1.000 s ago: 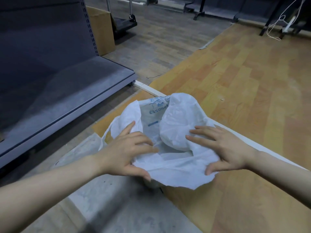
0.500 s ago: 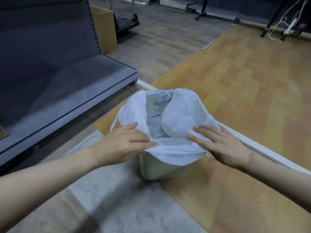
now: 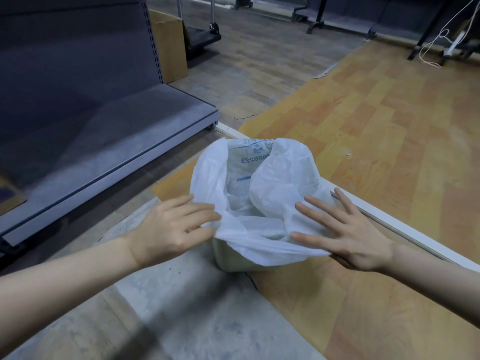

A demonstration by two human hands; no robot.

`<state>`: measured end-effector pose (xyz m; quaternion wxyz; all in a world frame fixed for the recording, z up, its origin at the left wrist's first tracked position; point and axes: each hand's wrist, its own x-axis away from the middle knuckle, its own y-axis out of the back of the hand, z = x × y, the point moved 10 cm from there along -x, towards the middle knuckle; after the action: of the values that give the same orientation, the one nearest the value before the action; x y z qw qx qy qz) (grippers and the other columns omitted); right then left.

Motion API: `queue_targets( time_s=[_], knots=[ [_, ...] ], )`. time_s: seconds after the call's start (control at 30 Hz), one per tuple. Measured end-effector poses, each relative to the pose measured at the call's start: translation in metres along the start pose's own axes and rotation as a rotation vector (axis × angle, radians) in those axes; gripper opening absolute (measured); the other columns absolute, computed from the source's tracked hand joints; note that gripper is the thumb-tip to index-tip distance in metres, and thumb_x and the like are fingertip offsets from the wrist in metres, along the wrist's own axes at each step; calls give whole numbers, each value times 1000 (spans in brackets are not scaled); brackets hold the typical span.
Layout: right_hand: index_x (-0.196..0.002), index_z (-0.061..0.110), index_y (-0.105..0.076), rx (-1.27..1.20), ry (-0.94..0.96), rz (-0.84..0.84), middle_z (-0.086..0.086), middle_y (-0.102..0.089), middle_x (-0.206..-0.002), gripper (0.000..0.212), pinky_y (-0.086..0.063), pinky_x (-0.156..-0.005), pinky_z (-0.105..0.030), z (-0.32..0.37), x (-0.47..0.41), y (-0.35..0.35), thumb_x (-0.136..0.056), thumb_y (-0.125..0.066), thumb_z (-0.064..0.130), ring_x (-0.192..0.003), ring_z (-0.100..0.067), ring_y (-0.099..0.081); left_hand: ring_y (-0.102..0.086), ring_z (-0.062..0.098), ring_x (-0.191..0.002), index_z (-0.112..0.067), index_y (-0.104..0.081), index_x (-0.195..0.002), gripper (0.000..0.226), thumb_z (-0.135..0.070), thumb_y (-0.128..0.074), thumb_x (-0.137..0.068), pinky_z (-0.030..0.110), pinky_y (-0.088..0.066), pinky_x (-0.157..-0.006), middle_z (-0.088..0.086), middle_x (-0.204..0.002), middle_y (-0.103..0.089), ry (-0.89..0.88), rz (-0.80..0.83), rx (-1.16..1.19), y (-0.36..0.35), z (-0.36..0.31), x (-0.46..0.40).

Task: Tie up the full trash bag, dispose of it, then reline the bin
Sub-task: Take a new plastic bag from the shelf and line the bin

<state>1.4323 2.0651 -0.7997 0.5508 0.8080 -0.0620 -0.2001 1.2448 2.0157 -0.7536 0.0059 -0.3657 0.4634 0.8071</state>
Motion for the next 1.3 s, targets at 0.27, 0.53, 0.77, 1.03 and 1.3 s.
queue_targets(
  time_s=[0.27,0.53,0.77,1.03,1.3],
  knots=[
    [-135,32,-46,109,130,105,-3,6,-161,41,1,-117,-52,35,13,-28,-101,-24,38,-149,-25,2,-59,27,-96,-11,-51,-69,37,-3,-32,-99,48,-35,-106,17,-106,-52,-185,113,-1,-19,-28,21],
    [-93,17,-64,-235,47,6,-11,-27,-151,58,-29,-104,-53,32,-7,9,-96,-20,54,-140,-28,-31,-49,30,-104,-15,-46,-85,33,-48,-48,-90,45,-38,-98,16,-121,-44,-66,303,218,-27,-20,4],
    [-132,16,-50,-55,-87,356,-3,-62,-128,72,-26,-111,-49,-10,-45,-14,-86,-29,68,-123,-22,-56,-68,22,-87,-17,-63,-108,61,-59,-59,-65,40,-44,-95,2,-89,-70,185,734,17,-72,10,-15],
    [-71,14,-55,-270,-284,687,-3,-50,-60,90,-39,-71,-36,-12,-43,-18,-73,2,83,-63,-26,-48,-56,30,-106,-13,-65,-98,36,-44,-48,-90,41,-16,-114,10,-100,-67,61,1159,-53,-98,12,3],
    [-147,6,-24,-568,-497,733,-13,-24,-155,64,-23,-114,-34,-13,-124,-63,-96,-49,35,-141,-29,-25,-59,33,-102,-11,-65,-102,35,-39,-48,-91,51,-11,-117,12,-104,-65,-45,1136,26,-107,0,-5]
  ],
)
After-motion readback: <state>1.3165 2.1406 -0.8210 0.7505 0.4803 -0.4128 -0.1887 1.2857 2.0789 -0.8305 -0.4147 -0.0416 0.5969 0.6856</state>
